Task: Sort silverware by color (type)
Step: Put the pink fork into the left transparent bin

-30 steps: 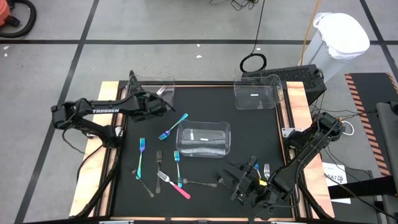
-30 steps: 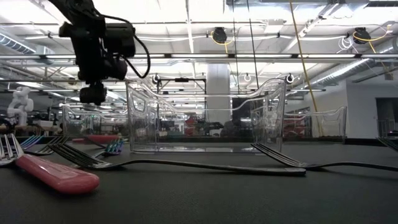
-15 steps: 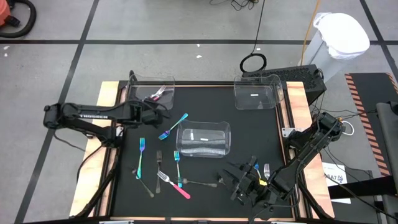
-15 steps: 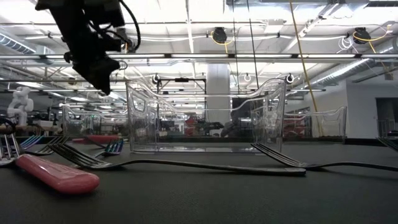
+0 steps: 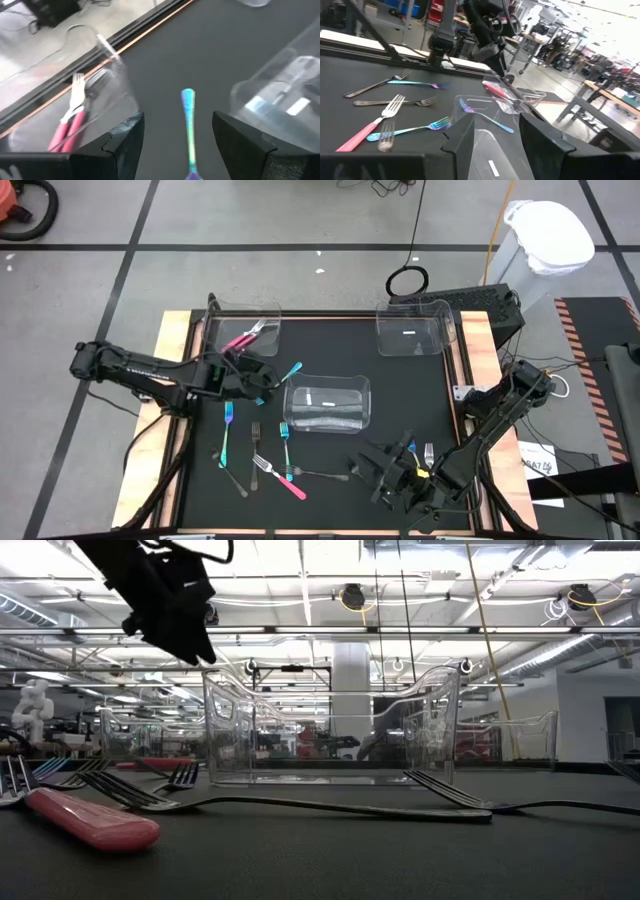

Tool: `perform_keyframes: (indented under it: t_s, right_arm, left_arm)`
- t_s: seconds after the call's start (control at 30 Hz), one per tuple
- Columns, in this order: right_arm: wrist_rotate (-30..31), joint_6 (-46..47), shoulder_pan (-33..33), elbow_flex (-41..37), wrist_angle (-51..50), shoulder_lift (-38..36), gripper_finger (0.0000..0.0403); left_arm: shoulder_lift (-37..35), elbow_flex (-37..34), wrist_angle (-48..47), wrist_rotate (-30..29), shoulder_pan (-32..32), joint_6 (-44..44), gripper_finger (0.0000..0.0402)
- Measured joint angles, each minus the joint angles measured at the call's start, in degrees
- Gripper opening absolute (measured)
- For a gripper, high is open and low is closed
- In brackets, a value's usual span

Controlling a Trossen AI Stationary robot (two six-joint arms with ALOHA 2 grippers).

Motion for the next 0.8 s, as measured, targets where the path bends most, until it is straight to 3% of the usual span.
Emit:
perform_keyframes:
  t_s: [0.27, 0.53, 0.8]
  right_arm:
    - [-0.6, 1.4, 0.0, 0.0, 0.1, 0.0, 0.015]
    - [-8.1, 3.6, 0.2, 0.0, -0.3, 0.0, 0.015]
    - [-19.3, 17.3, 1.3, 0.0, -6.9, 0.0, 0.015]
  left_arm:
    - [0.0, 0.0, 3.5, 0.0, -4.2, 0.0, 0.0235]
    - [0.0, 0.0, 8.2, 1.8, -10.8, -1.8, 0.0235]
    - [2.0, 0.0, 18.3, 0.2, -21.2, -4.7, 0.0235]
